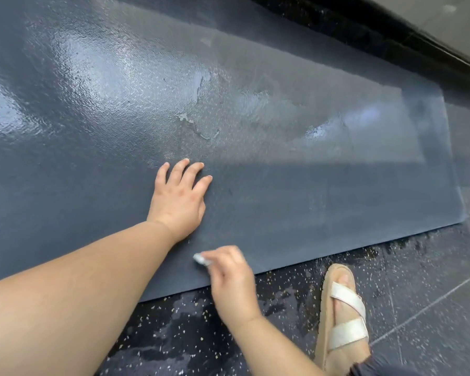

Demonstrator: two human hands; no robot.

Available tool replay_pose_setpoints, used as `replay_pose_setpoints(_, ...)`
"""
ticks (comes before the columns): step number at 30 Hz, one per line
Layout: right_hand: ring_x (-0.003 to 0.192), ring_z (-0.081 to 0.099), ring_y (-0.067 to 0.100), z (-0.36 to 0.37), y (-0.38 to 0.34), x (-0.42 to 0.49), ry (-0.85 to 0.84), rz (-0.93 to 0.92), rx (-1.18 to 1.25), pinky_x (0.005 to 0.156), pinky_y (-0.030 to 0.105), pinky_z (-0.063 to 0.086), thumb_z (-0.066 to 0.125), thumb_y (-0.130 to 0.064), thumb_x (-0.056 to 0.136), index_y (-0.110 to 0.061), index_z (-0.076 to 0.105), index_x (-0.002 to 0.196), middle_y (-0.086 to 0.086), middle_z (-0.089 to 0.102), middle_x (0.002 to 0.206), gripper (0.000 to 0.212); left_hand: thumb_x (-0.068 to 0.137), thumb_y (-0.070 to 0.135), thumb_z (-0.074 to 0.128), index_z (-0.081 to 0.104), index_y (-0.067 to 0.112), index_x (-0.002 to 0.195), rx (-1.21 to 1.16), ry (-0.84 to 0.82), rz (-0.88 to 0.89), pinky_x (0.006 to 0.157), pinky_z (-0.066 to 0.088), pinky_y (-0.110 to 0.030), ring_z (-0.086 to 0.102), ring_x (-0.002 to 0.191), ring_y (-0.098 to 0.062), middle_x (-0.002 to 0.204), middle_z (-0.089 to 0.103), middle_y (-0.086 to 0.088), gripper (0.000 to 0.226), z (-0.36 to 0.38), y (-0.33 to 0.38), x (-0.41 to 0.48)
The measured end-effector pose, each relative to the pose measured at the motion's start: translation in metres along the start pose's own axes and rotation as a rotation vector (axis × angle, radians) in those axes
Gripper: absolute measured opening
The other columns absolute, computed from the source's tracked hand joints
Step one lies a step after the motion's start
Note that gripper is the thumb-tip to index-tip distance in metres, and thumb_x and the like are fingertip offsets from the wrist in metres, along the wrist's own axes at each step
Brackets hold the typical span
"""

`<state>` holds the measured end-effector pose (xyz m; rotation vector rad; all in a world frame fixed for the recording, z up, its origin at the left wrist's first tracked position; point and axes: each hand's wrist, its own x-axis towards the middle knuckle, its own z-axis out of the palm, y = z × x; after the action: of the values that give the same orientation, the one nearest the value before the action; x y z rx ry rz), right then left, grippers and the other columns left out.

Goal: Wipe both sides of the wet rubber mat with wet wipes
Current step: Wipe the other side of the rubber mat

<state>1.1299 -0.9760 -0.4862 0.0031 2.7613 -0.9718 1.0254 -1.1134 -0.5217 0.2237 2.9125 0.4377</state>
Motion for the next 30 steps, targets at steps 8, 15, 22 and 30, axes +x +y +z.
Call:
replay_pose_setpoints(8, 0.086, 0.049, 0.018, -0.098, 0.084, 0.074, 0.406, 0.710, -0.092, 0.085, 0.024, 0.036, 0.054, -0.014, 0.093, -0.012, 0.066, 0.102, 0.012, 0.054, 0.113, 0.015, 0.094, 0.034, 0.043, 0.042, 0.026, 0.141, -0.040, 0.016, 0.015, 0.113, 0.000, -0.042, 0.016, 0.142, -0.026, 0.152, 0.028, -0.002, 0.047, -0.005, -0.007, -0.002)
replay_pose_setpoints(15, 0.094, 0.055, 0.019, -0.016, 0.022, 0.015, 0.267, 0.600, -0.212, 0.073, 0.022, 0.035, 0.045, -0.003, 0.092, -0.021, 0.067, 0.098, -0.005, 0.053, 0.103, 0.029, 0.091, 0.031, 0.048, 0.048, 0.024, 0.136, -0.070, 0.011, -0.008, 0.112, 0.002, -0.042, 0.020, 0.140, -0.027, 0.150, 0.033, -0.004, 0.046, -0.009, -0.004, 0.000)
replay_pose_setpoints(22, 0.079, 0.052, -0.003, -0.013, -0.024, -0.002, -0.133, 0.488, -0.060, 0.069, 0.004, 0.035, 0.051, -0.013, 0.092, -0.032, 0.060, 0.085, -0.015, 0.052, 0.092, 0.022, 0.092, 0.035, 0.042, 0.037, 0.029, 0.138, -0.019, -0.136, -0.003, 0.114, 0.008, -0.042, 0.013, 0.140, -0.024, 0.151, 0.022, 0.001, 0.048, -0.021, -0.004, 0.007)
replay_pose_setpoints(30, 0.072, 0.056, 0.010, -0.098, -0.050, 0.109, -0.108, 0.485, -0.093, 0.060, 0.019, 0.043, 0.061, -0.037, 0.087, -0.033, 0.058, 0.076, -0.006, 0.060, 0.077, 0.013, 0.095, 0.030, 0.038, 0.046, 0.020, 0.128, -0.156, -0.257, -0.094, 0.094, 0.033, -0.036, 0.032, 0.122, -0.023, 0.134, 0.035, -0.002, 0.035, -0.063, -0.009, 0.045)
